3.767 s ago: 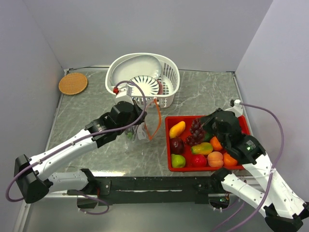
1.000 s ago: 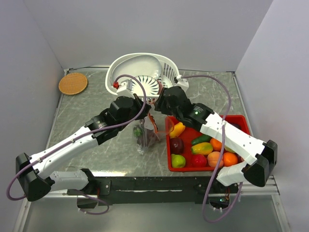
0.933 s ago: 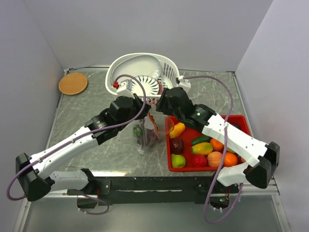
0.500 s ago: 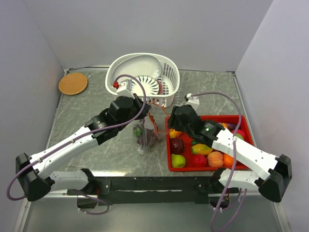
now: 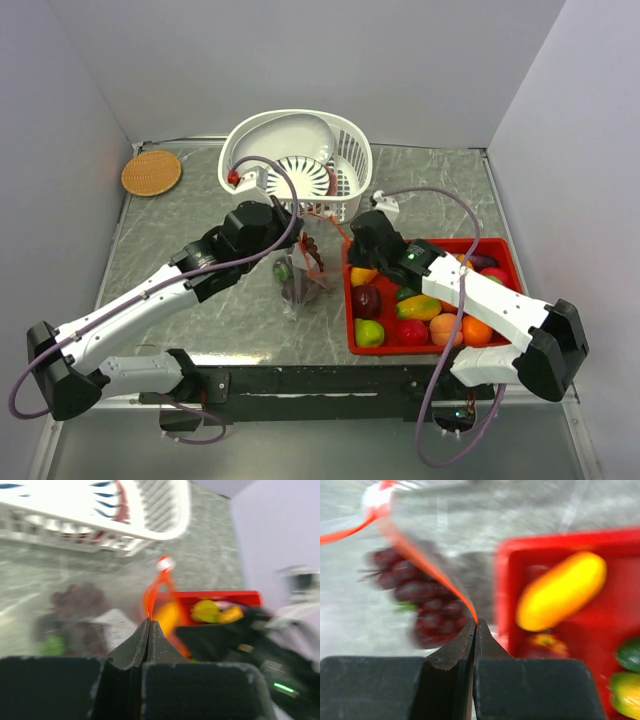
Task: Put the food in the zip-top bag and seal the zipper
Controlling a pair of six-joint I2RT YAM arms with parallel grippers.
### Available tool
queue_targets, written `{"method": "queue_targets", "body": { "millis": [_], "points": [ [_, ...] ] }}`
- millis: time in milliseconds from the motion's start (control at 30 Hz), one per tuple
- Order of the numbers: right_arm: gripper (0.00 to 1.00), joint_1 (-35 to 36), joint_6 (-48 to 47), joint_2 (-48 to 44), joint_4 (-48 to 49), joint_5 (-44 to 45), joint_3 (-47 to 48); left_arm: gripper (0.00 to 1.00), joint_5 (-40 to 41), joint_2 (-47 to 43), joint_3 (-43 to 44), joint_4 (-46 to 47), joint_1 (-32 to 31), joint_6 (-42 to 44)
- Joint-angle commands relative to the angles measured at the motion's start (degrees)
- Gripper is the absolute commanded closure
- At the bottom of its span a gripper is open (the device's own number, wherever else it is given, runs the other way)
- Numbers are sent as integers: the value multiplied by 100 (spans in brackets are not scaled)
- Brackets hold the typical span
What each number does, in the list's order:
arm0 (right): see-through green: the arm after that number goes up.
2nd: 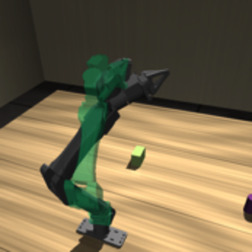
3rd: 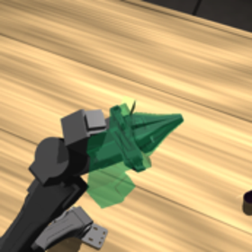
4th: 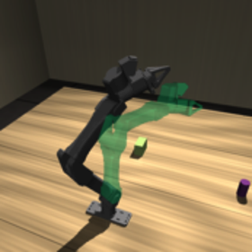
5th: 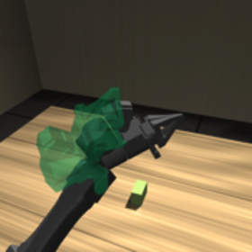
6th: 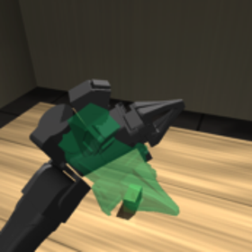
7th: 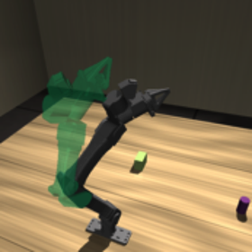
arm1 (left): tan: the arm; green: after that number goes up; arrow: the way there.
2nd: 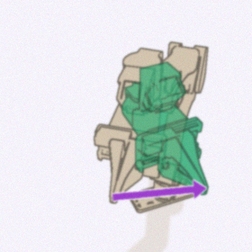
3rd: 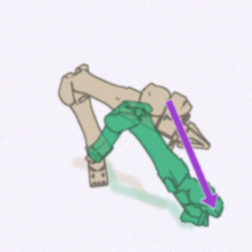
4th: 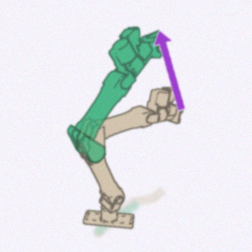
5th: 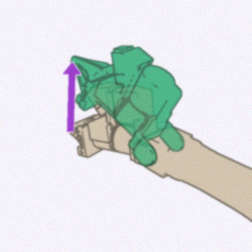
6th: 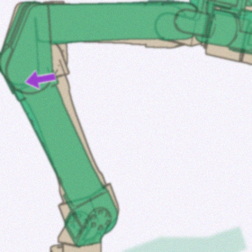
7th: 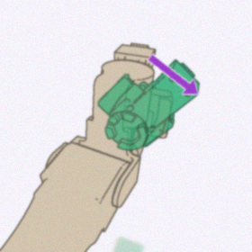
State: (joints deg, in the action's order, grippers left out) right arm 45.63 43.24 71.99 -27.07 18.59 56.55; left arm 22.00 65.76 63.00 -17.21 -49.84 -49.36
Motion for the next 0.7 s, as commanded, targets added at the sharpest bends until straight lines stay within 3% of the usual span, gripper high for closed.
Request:
{"method": "queue_targets", "body": {
  "millis": [0,67,200,533,600,667],
  "points": [
    [100,578,-307,-45,-25,56,1444,99,1041,-326,-24,-922,27,287],
    [100,728,-352,-9,-412,539,1918,99,1175,-581,-322,-1099,141,278],
    [100,465,-483,253,-167,296,1789,99,1114,-915,-561,-1188,247,199],
    [99,447,-404,264,-246,365,1438,99,930,-678,-166,-925,265,559],
    [95,447,-422,159,-255,330,1359,99,833,-608,-157,-767,265,612],
    [84,447,-440,88,-290,303,1244,99,771,-573,-87,-705,273,682]
  ]
}}
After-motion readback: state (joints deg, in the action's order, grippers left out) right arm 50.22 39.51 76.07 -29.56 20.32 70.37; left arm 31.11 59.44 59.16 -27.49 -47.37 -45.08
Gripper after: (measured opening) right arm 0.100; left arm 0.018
